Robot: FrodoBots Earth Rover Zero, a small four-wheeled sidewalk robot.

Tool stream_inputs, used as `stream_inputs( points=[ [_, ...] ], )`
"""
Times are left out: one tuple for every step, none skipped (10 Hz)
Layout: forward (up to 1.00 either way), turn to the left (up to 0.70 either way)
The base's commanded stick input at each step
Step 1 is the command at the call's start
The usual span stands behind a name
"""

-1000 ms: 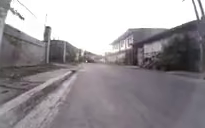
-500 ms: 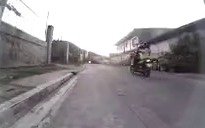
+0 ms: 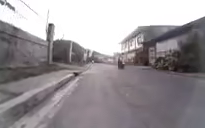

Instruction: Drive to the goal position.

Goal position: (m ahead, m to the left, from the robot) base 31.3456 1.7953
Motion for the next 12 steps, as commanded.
stream_inputs(
  points=[
    [1.00,0.00],
    [1.00,0.00],
    [1.00,0.00],
    [1.00,0.00],
    [1.00,0.00],
    [1.00,0.00],
    [1.00,0.00],
    [1.00,0.00],
    [1.00,0.00],
    [1.00,0.00],
    [1.00,0.00],
    [1.00,0.00]
  ],
)
